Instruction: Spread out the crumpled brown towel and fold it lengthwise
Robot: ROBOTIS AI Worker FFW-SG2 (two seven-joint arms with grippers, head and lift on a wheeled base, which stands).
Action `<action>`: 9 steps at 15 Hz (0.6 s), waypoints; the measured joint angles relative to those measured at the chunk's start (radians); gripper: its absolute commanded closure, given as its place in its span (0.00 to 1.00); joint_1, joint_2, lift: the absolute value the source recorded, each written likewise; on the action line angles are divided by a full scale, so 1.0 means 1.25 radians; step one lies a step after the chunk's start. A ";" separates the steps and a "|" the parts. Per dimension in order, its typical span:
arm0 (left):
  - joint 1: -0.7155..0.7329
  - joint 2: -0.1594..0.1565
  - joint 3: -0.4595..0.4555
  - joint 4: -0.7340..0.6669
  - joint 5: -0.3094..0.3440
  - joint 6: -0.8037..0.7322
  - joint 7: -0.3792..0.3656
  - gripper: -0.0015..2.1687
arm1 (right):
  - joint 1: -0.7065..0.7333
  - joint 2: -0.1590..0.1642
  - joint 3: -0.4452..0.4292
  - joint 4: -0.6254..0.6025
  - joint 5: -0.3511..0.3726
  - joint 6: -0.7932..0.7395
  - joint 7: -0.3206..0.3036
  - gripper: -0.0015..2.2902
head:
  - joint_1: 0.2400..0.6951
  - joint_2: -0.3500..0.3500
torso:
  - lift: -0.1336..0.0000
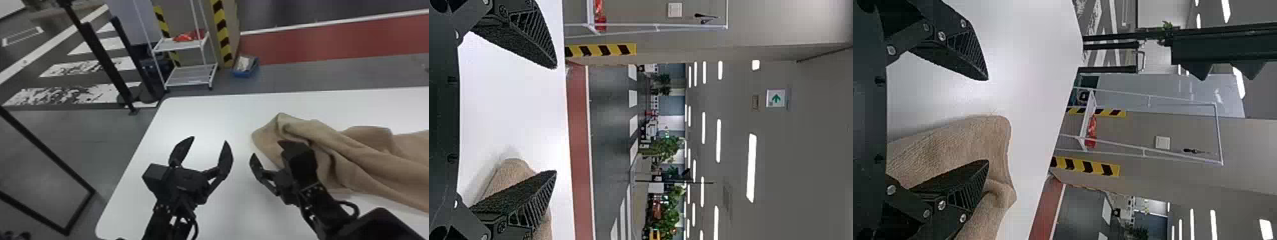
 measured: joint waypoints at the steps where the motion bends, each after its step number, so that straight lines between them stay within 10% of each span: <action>1: 0.004 0.002 0.001 -0.002 0.000 -0.001 -0.001 0.06 | -0.012 0.013 0.009 0.017 0.016 0.013 -0.010 0.15 | 1.00 1.00 | 0.04; 9: 0.027 0.015 0.003 -0.012 0.000 -0.008 -0.004 0.06 | -0.100 0.050 0.020 0.111 0.072 0.127 -0.038 0.15 | 1.00 1.00 | 0.04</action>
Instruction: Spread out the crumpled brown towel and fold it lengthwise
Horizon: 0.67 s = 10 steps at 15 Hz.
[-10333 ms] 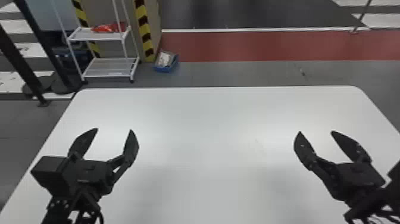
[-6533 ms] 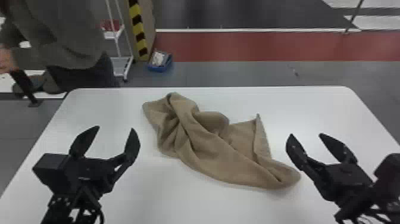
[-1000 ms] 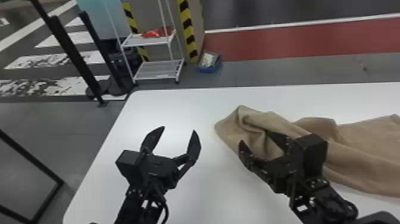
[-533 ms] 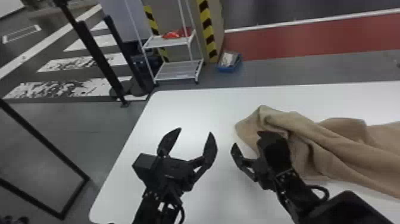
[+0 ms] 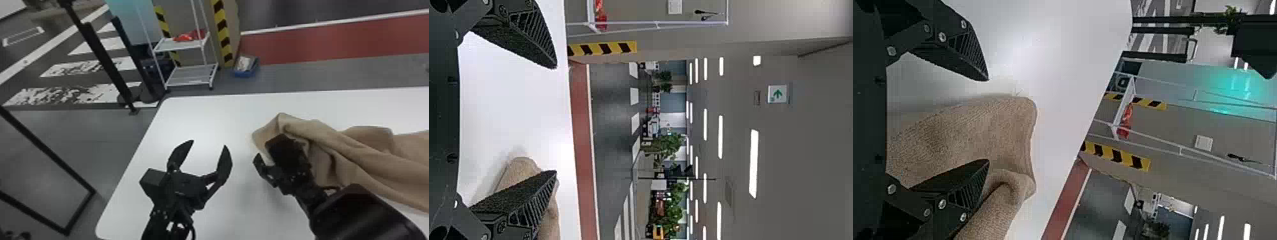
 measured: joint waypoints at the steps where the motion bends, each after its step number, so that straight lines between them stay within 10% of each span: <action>1: -0.002 0.000 0.000 0.003 0.000 0.000 0.000 0.06 | -0.009 0.000 -0.001 0.010 -0.001 0.004 0.000 0.15 | 1.00 1.00 | 0.04; 10: -0.013 -0.004 0.002 0.017 0.000 0.000 0.000 0.06 | -0.056 0.000 0.002 0.056 -0.013 0.054 0.002 0.30 | 1.00 0.99 | 0.04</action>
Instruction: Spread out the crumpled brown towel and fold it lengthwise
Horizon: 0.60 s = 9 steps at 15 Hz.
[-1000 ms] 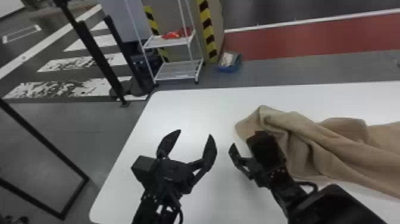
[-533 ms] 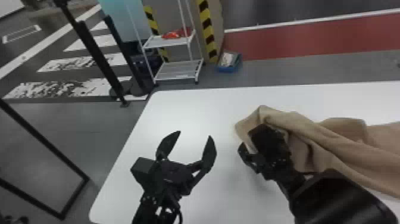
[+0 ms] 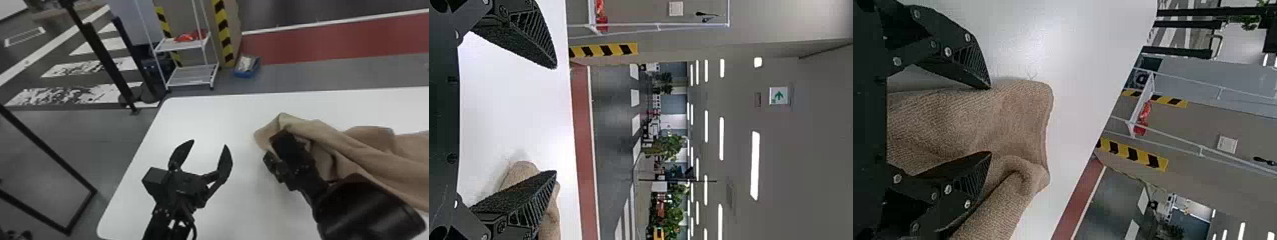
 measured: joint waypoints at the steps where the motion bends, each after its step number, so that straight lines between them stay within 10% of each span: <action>1: -0.002 0.000 0.000 0.004 0.000 -0.001 0.000 0.06 | -0.001 0.000 -0.001 0.001 0.000 0.013 0.000 0.43 | 1.00 0.98 | 0.04; 3: -0.005 0.002 0.000 0.009 0.000 -0.002 0.000 0.06 | -0.002 0.000 -0.003 0.001 -0.001 0.027 0.000 0.62 | 1.00 0.98 | 0.04; 9: -0.014 0.003 -0.003 0.022 0.001 -0.002 -0.001 0.06 | 0.014 0.000 -0.026 -0.043 -0.005 0.016 -0.013 0.65 | 1.00 0.97 | 0.04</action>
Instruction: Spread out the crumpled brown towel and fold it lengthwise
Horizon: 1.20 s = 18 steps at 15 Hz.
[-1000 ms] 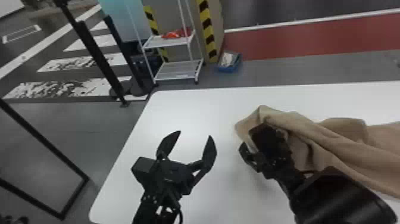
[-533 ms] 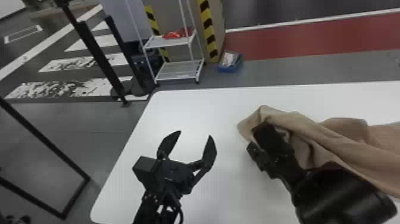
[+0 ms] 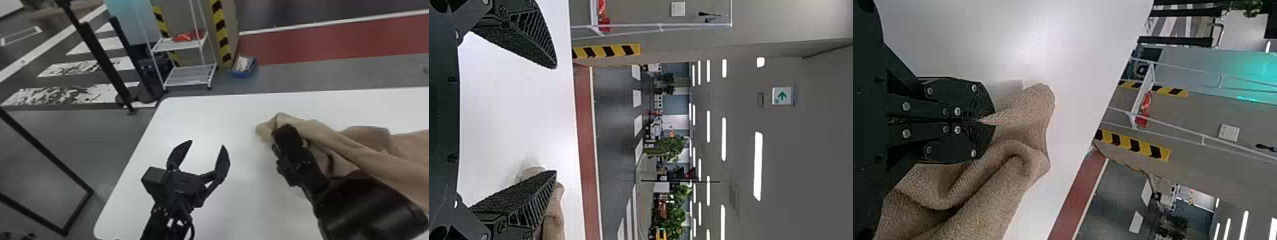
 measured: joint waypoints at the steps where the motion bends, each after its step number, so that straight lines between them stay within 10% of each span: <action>1: -0.002 0.000 -0.001 0.002 0.000 0.000 0.000 0.06 | 0.005 0.000 -0.010 -0.018 -0.004 -0.003 -0.007 0.65 | 1.00 0.96 | 0.04; 8: -0.014 -0.005 -0.004 0.010 -0.001 0.002 -0.001 0.06 | 0.090 -0.036 -0.161 -0.152 -0.089 -0.039 -0.073 0.64 | 1.00 0.81 | 0.04; 12: -0.026 -0.006 -0.014 0.017 -0.002 0.003 -0.002 0.06 | 0.153 -0.066 -0.225 -0.135 -0.097 -0.082 -0.127 0.10 | 1.00 0.71 | 0.04; 18: -0.034 -0.003 -0.026 0.023 -0.003 0.005 -0.003 0.06 | 0.217 -0.094 -0.285 -0.188 -0.118 -0.171 -0.138 0.05 | 1.00 0.61 | 0.04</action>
